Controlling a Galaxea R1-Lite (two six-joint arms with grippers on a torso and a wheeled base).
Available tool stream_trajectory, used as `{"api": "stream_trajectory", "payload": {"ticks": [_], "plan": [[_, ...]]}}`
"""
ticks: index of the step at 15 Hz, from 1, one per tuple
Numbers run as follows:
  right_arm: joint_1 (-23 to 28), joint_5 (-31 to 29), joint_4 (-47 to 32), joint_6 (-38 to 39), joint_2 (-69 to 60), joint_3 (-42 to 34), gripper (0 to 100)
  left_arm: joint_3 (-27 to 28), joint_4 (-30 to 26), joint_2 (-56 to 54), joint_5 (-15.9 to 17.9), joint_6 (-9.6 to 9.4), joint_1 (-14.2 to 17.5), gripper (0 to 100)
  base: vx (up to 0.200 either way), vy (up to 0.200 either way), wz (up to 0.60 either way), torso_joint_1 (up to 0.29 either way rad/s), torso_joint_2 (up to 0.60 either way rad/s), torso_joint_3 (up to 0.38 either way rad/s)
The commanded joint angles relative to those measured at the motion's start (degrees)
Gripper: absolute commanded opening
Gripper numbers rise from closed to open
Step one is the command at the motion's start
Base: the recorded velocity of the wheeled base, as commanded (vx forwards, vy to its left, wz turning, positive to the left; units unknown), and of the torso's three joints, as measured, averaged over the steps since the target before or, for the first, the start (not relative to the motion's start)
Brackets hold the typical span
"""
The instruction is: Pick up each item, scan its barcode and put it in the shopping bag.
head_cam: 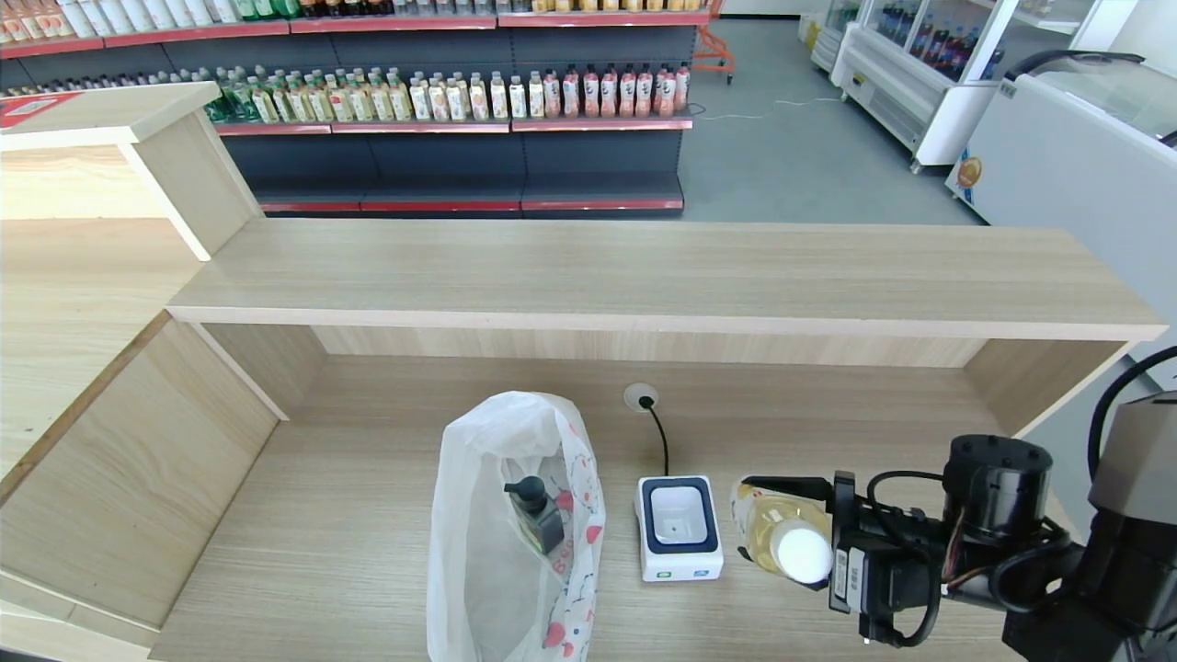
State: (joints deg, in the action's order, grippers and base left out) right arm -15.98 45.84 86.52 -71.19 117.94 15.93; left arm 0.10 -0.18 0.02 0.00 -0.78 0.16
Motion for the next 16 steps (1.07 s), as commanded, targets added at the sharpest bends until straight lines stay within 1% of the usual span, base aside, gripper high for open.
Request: {"api": "stream_trajectory", "payload": {"ticks": [1,3,5,7,16], "plan": [[-0.5,0.5,0.0,0.5,4.0,3.0,0,0.0,0.0,0.0,0.0,-0.01,0.0,100,0.000,0.000,0.00,0.000,0.00,0.000],[-1.7,1.4,0.1,3.3,6.1,4.2,0,0.0,0.0,0.0,0.0,0.08,0.0,100,0.000,0.000,0.00,0.000,0.00,0.000],[-2.8,2.2,3.5,5.0,9.8,6.8,0,0.0,0.0,0.0,0.0,0.08,0.0,100,0.000,0.000,0.00,0.000,0.00,0.000],[-3.7,2.2,3.5,7.3,11.5,8.3,0,0.0,0.0,0.0,0.0,-0.01,0.0,100,0.000,0.000,0.00,0.000,0.00,0.000],[-3.5,6.8,3.5,7.5,16.7,17.0,0,0.0,0.0,0.0,0.0,-0.01,0.0,100,0.000,0.000,0.00,0.000,0.00,0.000]]}}
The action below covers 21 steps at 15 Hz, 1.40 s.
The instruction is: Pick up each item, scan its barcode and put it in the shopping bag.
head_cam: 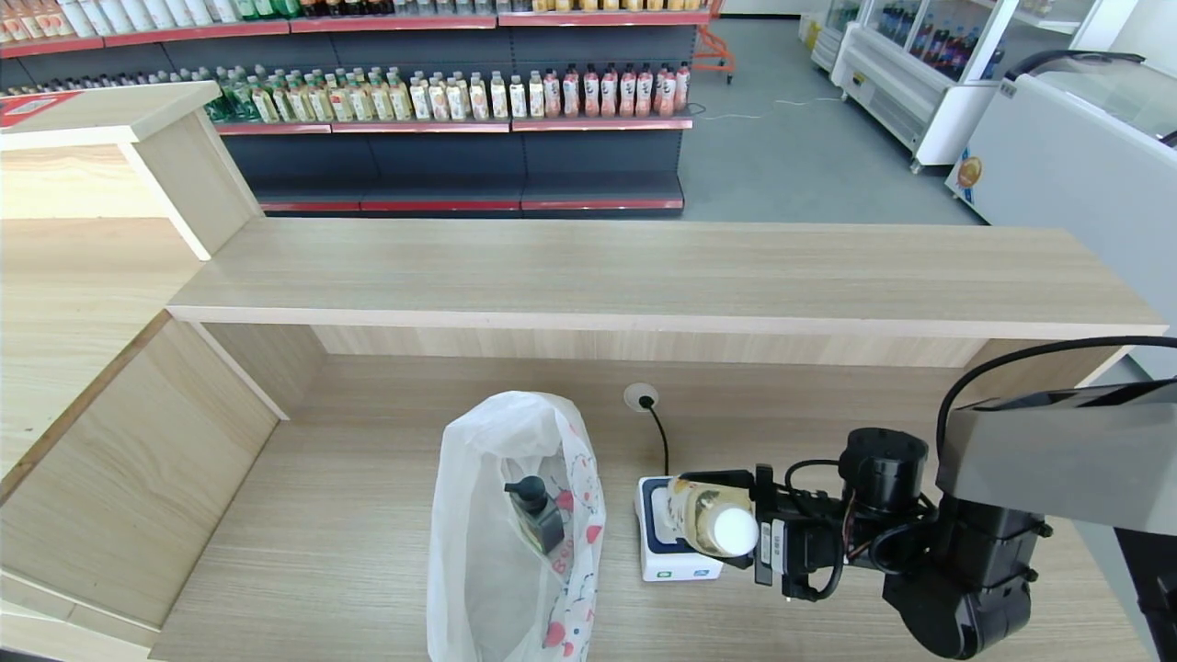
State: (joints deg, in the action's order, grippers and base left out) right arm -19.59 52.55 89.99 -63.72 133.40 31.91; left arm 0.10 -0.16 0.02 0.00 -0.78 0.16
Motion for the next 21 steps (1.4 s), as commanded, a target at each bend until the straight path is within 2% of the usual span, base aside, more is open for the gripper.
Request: {"api": "stream_trajectory", "payload": {"ticks": [1,14,21], "plan": [[0.1,0.3,0.0,0.0,1.6,1.8,0,0.0,0.0,0.0,0.0,-0.01,0.0,100,0.000,0.000,0.00,0.000,0.00,0.000],[0.1,2.9,0.0,-0.1,4.1,6.9,0,0.0,0.0,0.0,0.0,-0.01,0.0,100,0.000,0.000,0.00,0.000,0.00,0.000],[0.1,3.0,0.0,-0.2,4.3,7.3,0,0.0,0.0,0.0,0.0,-0.01,0.0,100,0.000,0.000,0.00,0.000,0.00,0.000]]}}
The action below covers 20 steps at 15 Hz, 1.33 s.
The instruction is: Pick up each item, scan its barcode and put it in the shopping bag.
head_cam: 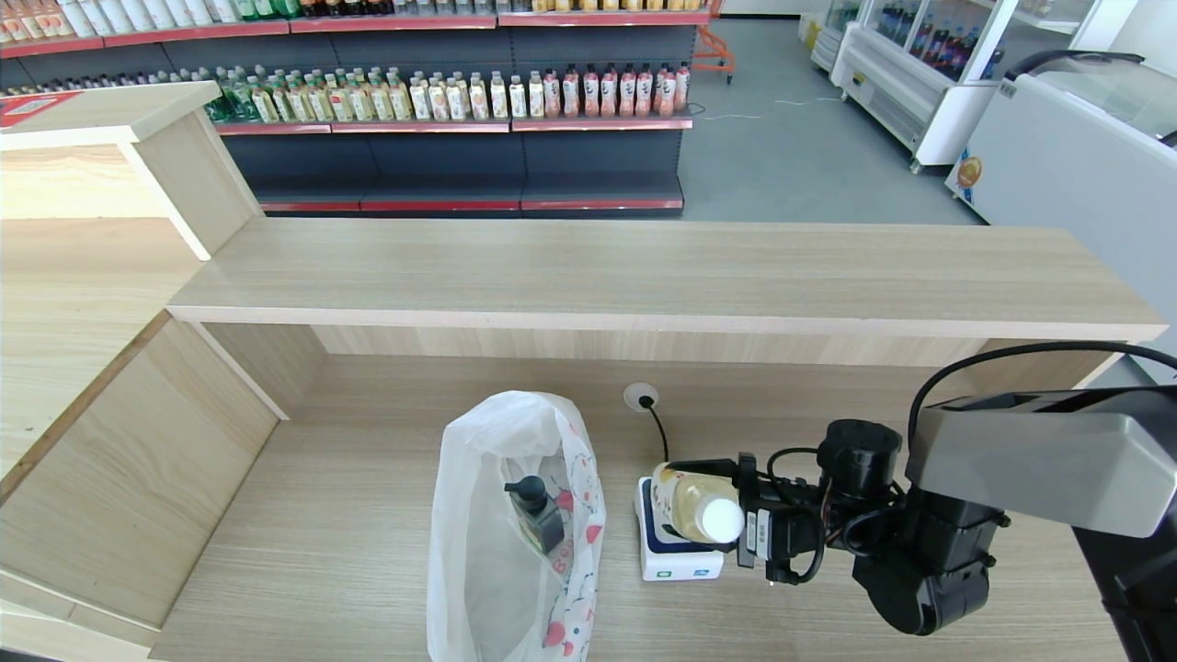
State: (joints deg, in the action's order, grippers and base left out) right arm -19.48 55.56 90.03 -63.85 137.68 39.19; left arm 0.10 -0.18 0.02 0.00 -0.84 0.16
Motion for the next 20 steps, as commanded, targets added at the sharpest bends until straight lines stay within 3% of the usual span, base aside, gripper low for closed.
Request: {"api": "stream_trajectory", "payload": {"ticks": [1,4,10,12,14,16,18,20], "plan": [[0.0,0.0,0.0,0.1,-0.1,0.2,0,0.0,0.0,0.0,0.0,-0.04,0.0,100,0.000,0.000,0.00,0.000,0.00,0.000],[0.2,-0.1,0.0,3.3,-1.7,0.8,0,0.0,0.0,0.0,0.0,0.05,0.0,100,0.000,0.000,0.00,0.000,0.00,0.000],[6.6,-1.1,0.0,26.6,-15.6,4.5,0,0.0,0.0,0.0,0.0,0.14,0.0,100,0.000,0.000,0.00,0.000,0.00,0.000],[6.0,-19.0,0.0,43.3,-25.2,1.7,0,0.0,0.0,0.0,0.0,0.14,0.0,100,0.000,0.000,0.00,0.000,0.00,0.000],[4.9,-30.2,-10.1,48.5,-34.2,-4.0,0,0.0,0.0,0.0,0.0,0.23,0.0,100,0.000,0.000,0.00,0.000,0.00,0.000],[4.7,-37.0,-18.7,57.1,-41.4,-10.8,0,0.0,0.0,0.0,0.0,0.23,0.0,100,0.000,0.000,0.00,0.000,0.00,0.000],[4.9,-42.2,-19.6,61.4,-43.7,-15.7,0,0.0,0.0,0.0,0.0,0.31,0.0,100,0.000,0.000,0.00,0.000,0.00,0.000],[6.5,-43.4,-19.4,61.6,-44.8,-17.7,0,0.0,0.0,0.0,0.0,0.31,0.0,100,0.000,0.000,0.00,0.000,0.00,0.000]]}}
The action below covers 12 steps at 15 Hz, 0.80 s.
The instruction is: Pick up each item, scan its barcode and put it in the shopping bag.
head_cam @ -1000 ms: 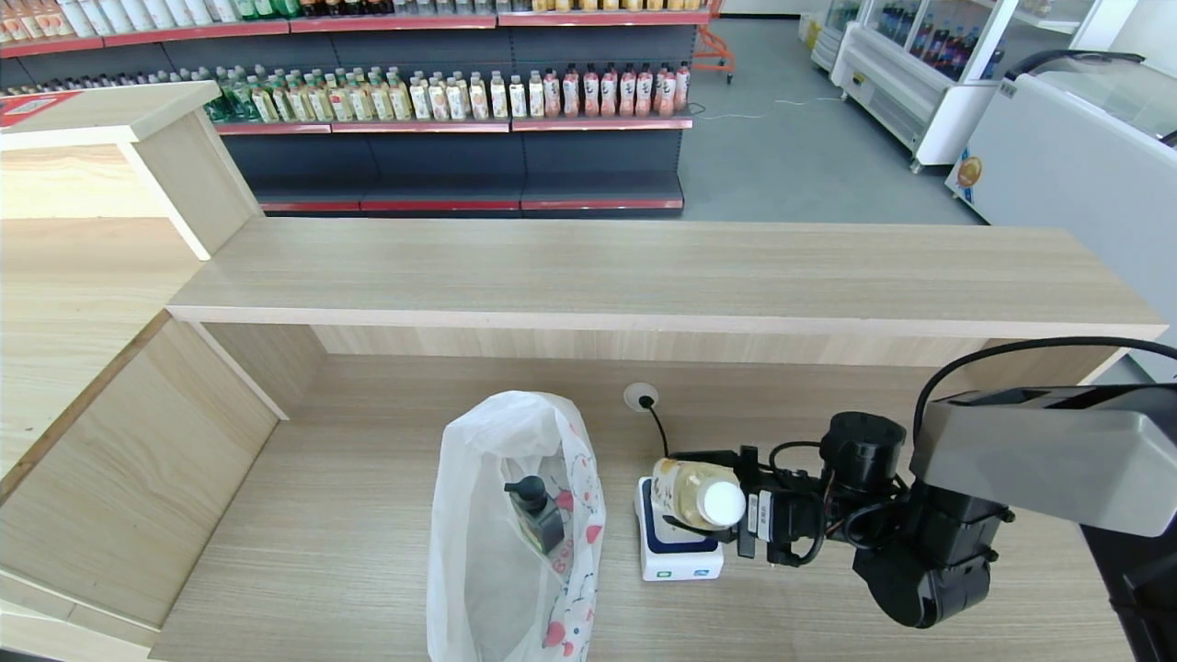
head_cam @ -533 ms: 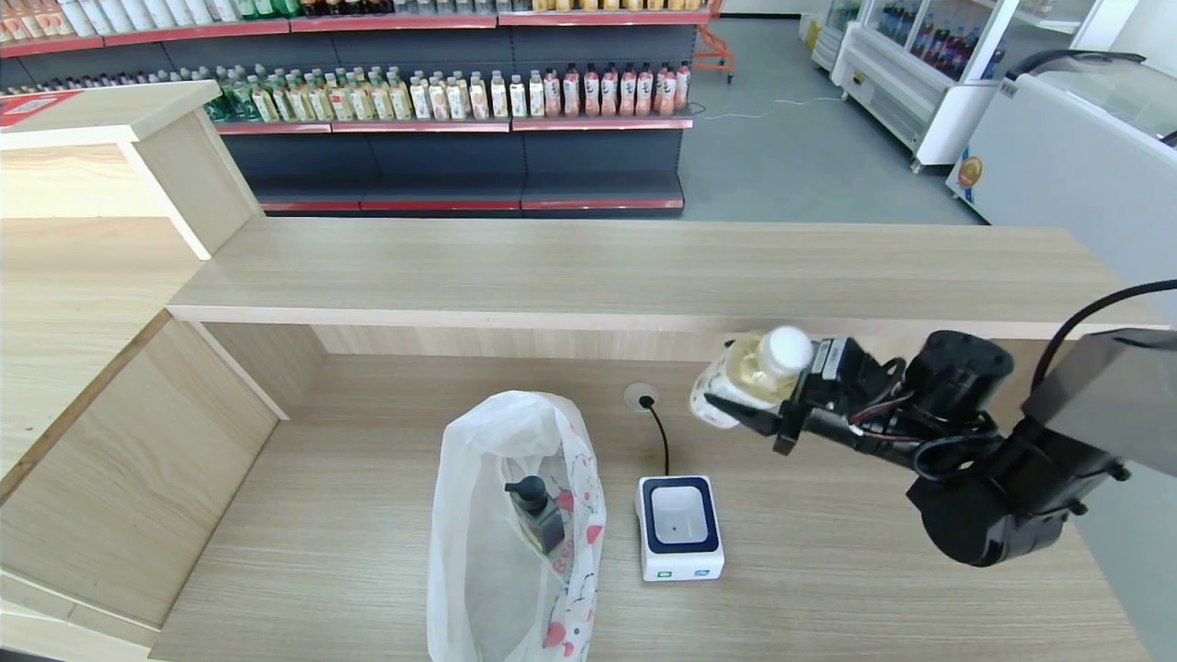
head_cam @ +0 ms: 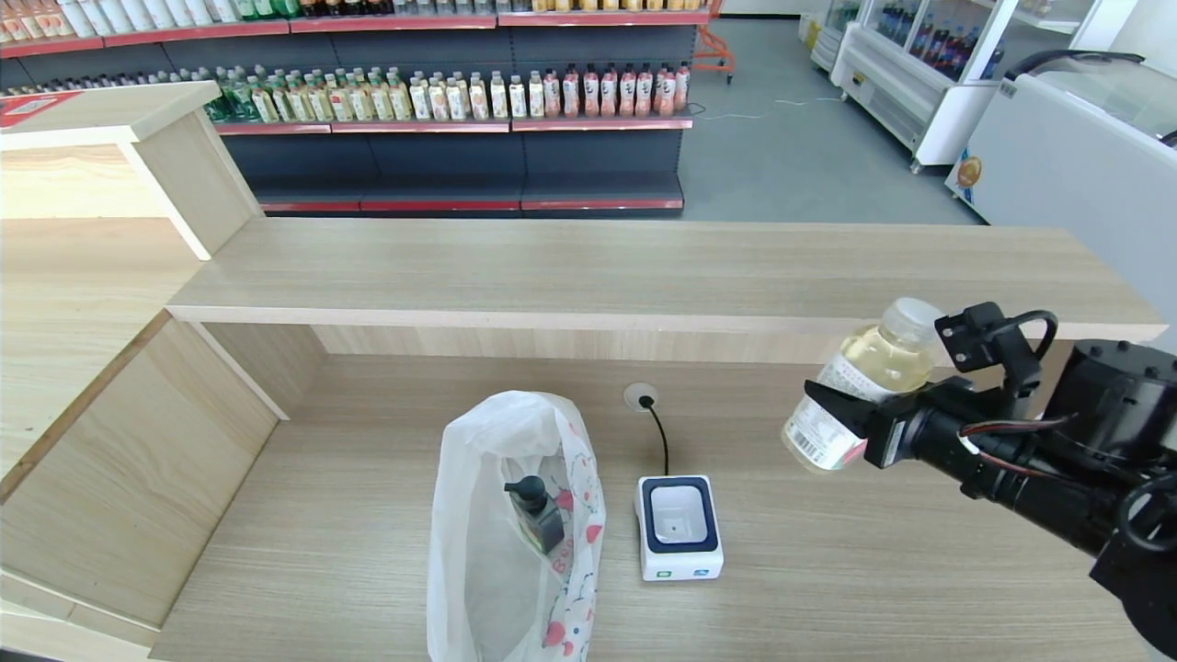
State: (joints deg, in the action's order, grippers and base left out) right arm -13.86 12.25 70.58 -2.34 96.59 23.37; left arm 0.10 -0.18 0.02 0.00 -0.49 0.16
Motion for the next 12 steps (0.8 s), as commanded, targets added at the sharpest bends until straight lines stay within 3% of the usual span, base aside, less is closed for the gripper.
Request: {"api": "stream_trajectory", "payload": {"ticks": [1,2,5,12], "plan": [[0.9,-0.1,0.1,0.1,-4.2,-2.3,0,0.0,0.0,0.0,0.0,0.05,0.0,100,0.000,0.000,0.00,0.000,0.00,0.000],[0.9,-0.2,0.1,0.1,-4.7,-2.5,0,0.0,0.0,0.0,0.0,0.14,0.0,100,0.000,0.000,0.00,0.000,0.00,0.000],[0.9,-0.3,-0.2,0.1,-5.5,-2.7,0,0.0,0.0,0.0,0.0,0.05,0.0,100,-0.200,0.000,0.00,0.005,0.01,0.001],[0.9,-0.4,-0.2,0.0,-5.0,-5.4,0,0.0,0.0,0.0,0.0,0.05,0.0,100,0.000,0.000,0.00,0.000,0.00,0.000]]}}
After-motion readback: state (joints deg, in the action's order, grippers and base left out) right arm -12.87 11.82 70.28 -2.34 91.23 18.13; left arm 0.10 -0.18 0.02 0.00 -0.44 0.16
